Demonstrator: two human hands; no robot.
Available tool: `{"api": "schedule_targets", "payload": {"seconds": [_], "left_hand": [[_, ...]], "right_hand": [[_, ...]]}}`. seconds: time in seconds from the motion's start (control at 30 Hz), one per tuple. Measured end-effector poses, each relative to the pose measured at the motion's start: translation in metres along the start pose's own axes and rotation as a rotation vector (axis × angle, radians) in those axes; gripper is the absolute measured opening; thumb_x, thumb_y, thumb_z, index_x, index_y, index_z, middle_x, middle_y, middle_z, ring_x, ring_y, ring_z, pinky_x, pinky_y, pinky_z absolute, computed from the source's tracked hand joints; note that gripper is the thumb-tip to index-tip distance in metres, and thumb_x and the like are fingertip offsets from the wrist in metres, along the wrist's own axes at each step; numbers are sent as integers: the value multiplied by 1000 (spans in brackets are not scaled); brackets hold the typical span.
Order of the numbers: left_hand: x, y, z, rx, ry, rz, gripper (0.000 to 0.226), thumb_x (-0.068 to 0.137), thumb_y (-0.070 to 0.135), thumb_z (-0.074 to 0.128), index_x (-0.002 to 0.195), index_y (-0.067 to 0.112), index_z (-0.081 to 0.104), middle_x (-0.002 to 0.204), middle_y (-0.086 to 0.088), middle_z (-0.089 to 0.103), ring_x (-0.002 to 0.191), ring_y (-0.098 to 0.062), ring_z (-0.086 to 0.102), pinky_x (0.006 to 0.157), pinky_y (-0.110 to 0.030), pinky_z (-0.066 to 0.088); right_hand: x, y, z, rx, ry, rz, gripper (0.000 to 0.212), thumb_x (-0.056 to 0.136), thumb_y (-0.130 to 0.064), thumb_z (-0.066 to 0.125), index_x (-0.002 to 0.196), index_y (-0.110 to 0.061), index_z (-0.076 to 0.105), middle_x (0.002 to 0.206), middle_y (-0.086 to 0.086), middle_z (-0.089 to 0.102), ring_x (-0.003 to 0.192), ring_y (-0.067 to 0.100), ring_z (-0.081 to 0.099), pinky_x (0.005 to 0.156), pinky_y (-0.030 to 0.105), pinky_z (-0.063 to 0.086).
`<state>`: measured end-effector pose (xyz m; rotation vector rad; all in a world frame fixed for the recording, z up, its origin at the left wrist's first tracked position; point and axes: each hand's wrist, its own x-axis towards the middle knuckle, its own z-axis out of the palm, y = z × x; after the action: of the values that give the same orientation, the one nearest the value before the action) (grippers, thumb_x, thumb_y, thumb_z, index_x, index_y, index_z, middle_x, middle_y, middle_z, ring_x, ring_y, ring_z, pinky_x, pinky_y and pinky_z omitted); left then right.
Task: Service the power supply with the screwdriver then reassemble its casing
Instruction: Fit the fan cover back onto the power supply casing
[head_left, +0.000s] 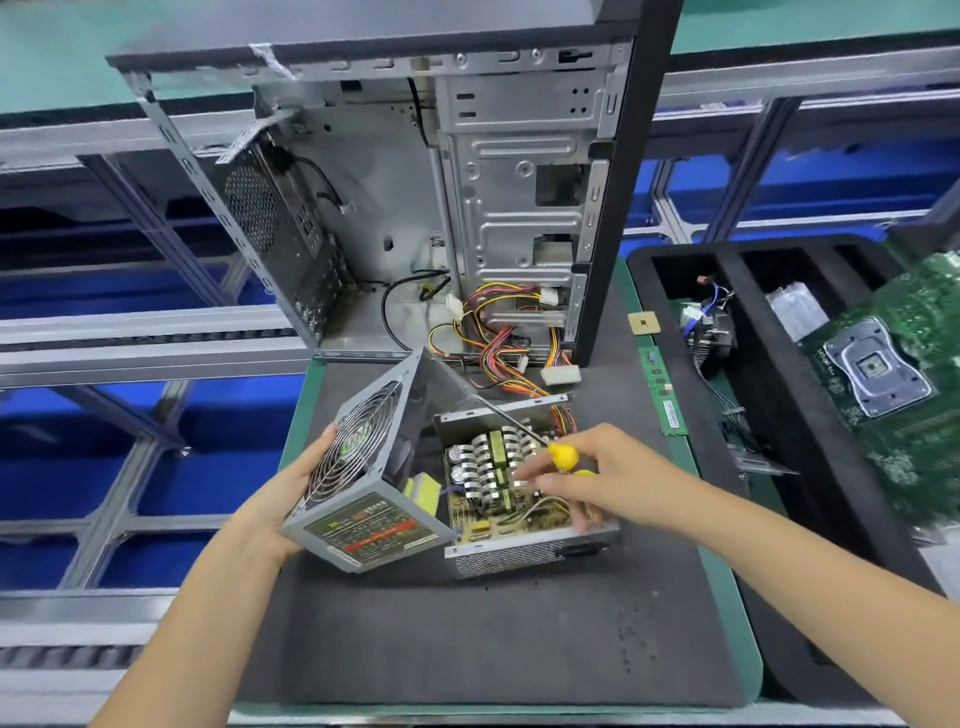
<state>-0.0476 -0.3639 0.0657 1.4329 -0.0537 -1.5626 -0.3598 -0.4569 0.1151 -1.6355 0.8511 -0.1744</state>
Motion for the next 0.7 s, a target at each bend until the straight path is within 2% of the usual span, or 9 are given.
{"api": "schedule_targets", "payload": {"seconds": [0.07, 0.13, 0.2, 0.27, 0.3, 0.37, 0.47, 0.6, 0.7], "left_hand": [[0, 0, -1, -4, -3, 1, 35, 75, 44, 70, 84, 12, 81, 89, -12, 76, 72, -27, 74, 59, -40, 59], [-1, 2, 1, 12, -4, -6, 36, 76, 44, 69, 84, 11, 80, 90, -13, 76, 73, -28, 74, 59, -40, 59], [-3, 5, 3, 34, 0, -7, 35, 76, 43, 68, 79, 10, 80, 86, -12, 76, 70, -27, 74, 57, -39, 59], [-5, 8, 5, 60, 12, -4, 33, 75, 43, 70, 78, 12, 80, 85, -12, 76, 69, -26, 73, 57, -38, 59], [-6, 8, 6, 69, 13, -5, 33, 74, 43, 70, 79, 12, 80, 86, -12, 76, 69, -26, 73, 57, -38, 59], [-8, 8, 8, 94, 6, -16, 34, 74, 43, 71, 83, 11, 80, 91, -13, 76, 74, -27, 74, 59, -38, 59], [-14, 5, 15, 147, -18, -11, 38, 77, 45, 67, 87, 11, 80, 98, -14, 75, 81, -28, 74, 64, -39, 60], [-28, -1, 32, 231, 37, 81, 47, 85, 50, 62, 101, 8, 76, 103, -17, 74, 85, -31, 73, 79, -43, 59], [-41, -10, 49, 301, 86, 164, 48, 92, 51, 56, 106, 9, 72, 99, -15, 75, 86, -31, 74, 76, -40, 59]], "right_hand": [[12, -13, 15, 120, -88, 7, 33, 93, -1, 48, 119, -17, 62, 105, -12, 70, 48, 13, 63, 44, 18, 45], [23, -24, 32, 173, -189, 26, 44, 90, 2, 41, 125, -21, 53, 115, -9, 66, 49, 11, 64, 45, 16, 45], [34, -31, 46, 126, -282, 12, 38, 89, 1, 41, 113, -26, 52, 86, -12, 70, 52, 6, 63, 46, 16, 47], [43, -34, 53, -1, -283, -16, 22, 89, -3, 47, 91, -24, 53, 70, -6, 60, 57, 5, 61, 51, 25, 52], [46, -36, 52, -89, -266, -30, 18, 88, -5, 49, 81, -22, 51, 67, -5, 52, 55, 3, 59, 52, 29, 50], [47, -36, 48, -205, -272, -44, 21, 86, -7, 52, 70, -16, 42, 61, -5, 39, 44, 0, 48, 46, 21, 37], [43, -34, 38, -287, -303, -38, 16, 82, -12, 53, 74, -6, 41, 65, 1, 35, 54, 14, 34, 52, 25, 29], [35, -31, 23, -295, -282, 13, 21, 84, -9, 52, 67, -14, 40, 58, -2, 33, 48, 11, 28, 46, 24, 23], [25, -23, 13, -308, -252, 36, 33, 82, -1, 51, 59, -18, 34, 50, -7, 30, 42, 9, 26, 43, 23, 23]]}}
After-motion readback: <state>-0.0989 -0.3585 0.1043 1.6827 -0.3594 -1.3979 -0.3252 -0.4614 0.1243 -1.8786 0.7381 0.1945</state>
